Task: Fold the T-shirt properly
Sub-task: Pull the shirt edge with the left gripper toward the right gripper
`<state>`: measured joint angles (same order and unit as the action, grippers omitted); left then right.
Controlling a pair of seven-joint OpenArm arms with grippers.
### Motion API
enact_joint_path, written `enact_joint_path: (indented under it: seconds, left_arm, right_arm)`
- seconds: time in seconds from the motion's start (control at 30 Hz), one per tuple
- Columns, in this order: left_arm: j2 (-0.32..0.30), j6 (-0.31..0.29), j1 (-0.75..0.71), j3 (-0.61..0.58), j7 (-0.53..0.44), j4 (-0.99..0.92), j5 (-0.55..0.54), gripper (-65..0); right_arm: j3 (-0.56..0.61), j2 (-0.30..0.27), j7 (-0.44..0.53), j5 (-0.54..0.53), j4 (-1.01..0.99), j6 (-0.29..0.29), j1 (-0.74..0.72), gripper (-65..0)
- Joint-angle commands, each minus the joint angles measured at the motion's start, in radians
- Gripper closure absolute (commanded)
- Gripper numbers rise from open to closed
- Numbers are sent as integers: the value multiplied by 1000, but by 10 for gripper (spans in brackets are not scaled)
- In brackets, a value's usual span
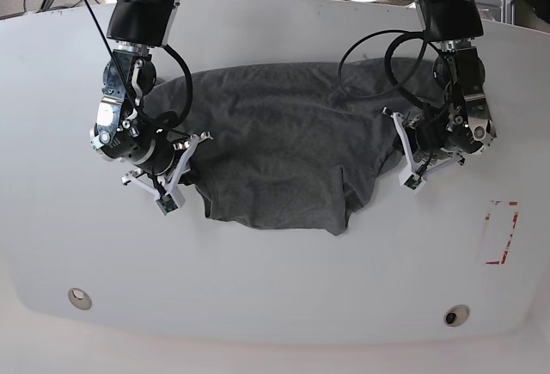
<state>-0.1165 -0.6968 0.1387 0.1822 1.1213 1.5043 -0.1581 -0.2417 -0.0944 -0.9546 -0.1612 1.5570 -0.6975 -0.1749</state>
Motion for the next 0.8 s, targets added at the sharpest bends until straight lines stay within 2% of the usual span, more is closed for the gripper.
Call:
enact_joint_path:
  seconds: [0.0, 0.53, 0.77]
  left_arm:
    - [-9, -1, 29, 0, -11, 58, -6, -10]
    - [-34, -1, 70, -4, -12, 97, -6, -7]
    - [-47, -1, 56, -5, -14, 167, -10, -44]
  right_arm:
    - [0, -8, 11, -10, 16, -1, -25, -9]
    - [2, -9, 12, -7, 17, -1, -22, -2]
    - [2, -8, -1, 0, 23, -1, -22, -5]
